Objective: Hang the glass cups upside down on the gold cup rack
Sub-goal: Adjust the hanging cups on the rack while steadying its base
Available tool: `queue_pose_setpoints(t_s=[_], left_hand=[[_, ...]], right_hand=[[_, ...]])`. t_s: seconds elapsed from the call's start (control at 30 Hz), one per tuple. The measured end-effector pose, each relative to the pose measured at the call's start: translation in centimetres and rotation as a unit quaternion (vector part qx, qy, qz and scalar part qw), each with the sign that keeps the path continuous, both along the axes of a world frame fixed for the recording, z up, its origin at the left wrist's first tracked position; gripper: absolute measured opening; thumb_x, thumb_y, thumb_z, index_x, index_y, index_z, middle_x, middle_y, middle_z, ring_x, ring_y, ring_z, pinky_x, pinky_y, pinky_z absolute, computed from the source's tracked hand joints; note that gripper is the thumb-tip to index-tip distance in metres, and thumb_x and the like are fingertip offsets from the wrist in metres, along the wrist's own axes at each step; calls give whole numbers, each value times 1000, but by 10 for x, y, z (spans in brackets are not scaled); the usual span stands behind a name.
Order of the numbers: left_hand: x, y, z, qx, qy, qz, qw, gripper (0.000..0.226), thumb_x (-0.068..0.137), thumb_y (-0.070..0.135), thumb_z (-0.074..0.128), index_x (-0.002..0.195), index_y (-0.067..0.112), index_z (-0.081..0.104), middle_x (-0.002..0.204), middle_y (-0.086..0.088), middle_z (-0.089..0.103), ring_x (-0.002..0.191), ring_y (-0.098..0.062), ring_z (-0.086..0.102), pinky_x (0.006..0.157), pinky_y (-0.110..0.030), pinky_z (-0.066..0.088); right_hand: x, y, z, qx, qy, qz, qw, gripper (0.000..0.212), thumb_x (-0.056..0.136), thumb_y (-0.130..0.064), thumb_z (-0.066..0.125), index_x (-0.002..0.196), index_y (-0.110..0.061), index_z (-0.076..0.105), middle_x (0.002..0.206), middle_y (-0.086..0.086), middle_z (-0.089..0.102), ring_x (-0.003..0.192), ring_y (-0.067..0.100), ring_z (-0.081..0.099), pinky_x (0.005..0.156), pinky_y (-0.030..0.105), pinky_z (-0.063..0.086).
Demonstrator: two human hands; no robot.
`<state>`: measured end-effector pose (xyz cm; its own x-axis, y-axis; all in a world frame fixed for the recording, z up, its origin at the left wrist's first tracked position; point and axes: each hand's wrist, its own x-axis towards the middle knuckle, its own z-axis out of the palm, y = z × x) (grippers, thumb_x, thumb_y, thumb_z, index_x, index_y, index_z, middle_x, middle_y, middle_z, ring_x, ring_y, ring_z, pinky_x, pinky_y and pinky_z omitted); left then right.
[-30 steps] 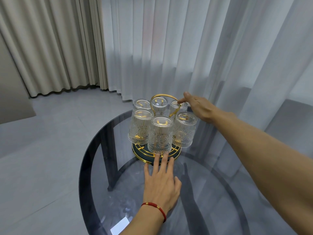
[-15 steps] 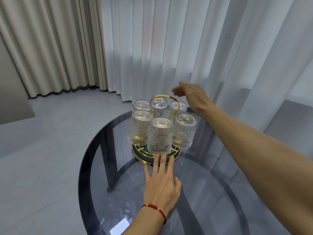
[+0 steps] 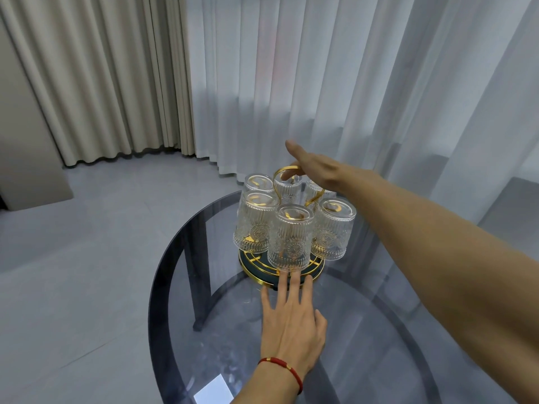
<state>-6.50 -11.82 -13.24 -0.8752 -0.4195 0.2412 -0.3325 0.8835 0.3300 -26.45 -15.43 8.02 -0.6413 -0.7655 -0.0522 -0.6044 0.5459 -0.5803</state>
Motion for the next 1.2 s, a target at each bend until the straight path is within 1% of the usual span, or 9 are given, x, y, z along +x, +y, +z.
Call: queue_pose_setpoints(t_s=[0.1, 0.23, 0.4, 0.7, 0.83, 0.93, 1.07, 1.13, 1.2], left_hand=[[0, 1, 0, 1, 0, -2, 1000, 63, 96, 41, 32, 156, 23, 20, 167, -5, 14, 153, -26, 2, 118, -63, 9], [0, 1, 0, 0, 8, 1, 1000, 63, 94, 40, 34, 155, 22, 25, 166, -6, 19, 152, -27, 7, 117, -64, 12], [-1, 1, -1, -4, 13, 1, 1000, 63, 94, 39, 35, 154, 21, 27, 165, -6, 21, 152, -27, 9, 116, -65, 15], [-1, 2, 0, -6, 15, 3, 1000, 62, 94, 39, 38, 153, 21, 31, 164, -6, 24, 152, -28, 12, 116, -65, 18], [-2, 1, -1, -2, 18, 5, 1000, 62, 93, 39, 39, 152, 20, 34, 163, -7, 28, 151, -28, 15, 115, -66, 19], [-2, 1, -3, -2, 17, 6, 1000, 62, 93, 40, 38, 152, 21, 32, 163, -7, 26, 151, -28, 14, 116, -66, 18], [-3, -1, -4, -3, 0, 3, 1000, 64, 95, 43, 31, 155, 23, 23, 166, -5, 17, 153, -26, 4, 118, -64, 11], [-2, 0, -3, -4, 4, 5, 1000, 62, 94, 41, 35, 153, 22, 30, 164, -7, 25, 152, -28, 12, 116, -65, 17], [-1, 1, -2, -2, 17, 7, 1000, 61, 92, 39, 40, 150, 20, 37, 161, -7, 32, 150, -29, 20, 114, -66, 22]], right_hand=[[-3, -4, 4, 22, -17, -12, 1000, 110, 75, -95, 5, 116, -25, 79, 166, 8, 37, 151, 32, 30, 120, 62, 9], [-5, -13, 6, 36, -27, -18, 999, 124, 63, -101, 6, 137, -22, 67, 163, 2, 43, 154, 29, 27, 120, 63, 7], [-11, -20, 6, 33, -24, -28, 999, 130, 56, -102, 4, 129, -18, 72, 165, 7, 39, 155, 32, 25, 120, 63, 6], [-11, -17, 2, 22, -33, -12, 999, 126, 65, -99, 6, 154, -20, 48, 169, 1, 32, 158, 27, 17, 122, 60, 3], [-12, -15, 3, 29, -31, -4, 999, 120, 72, -96, 5, 152, -20, 51, 170, 3, 28, 159, 29, 15, 122, 60, 2], [-14, -14, 5, 27, -37, 13, 999, 115, 77, -94, 5, 145, -19, 59, 165, 5, 40, 155, 27, 27, 125, 59, 8], [-15, -14, 5, -59, -1, 17, 998, 96, 95, -77, 8, 119, -12, 74, 128, 10, 70, 128, 27, 58, 120, 52, 30], [-15, -12, 3, -62, 3, 16, 998, 94, 96, -76, 8, 117, -13, 74, 119, 8, 74, 125, 27, 58, 117, 53, 31], [-14, -10, 2, -48, -1, 13, 999, 94, 96, -76, 7, 121, -13, 72, 121, 6, 74, 130, 27, 56, 118, 53, 28]])
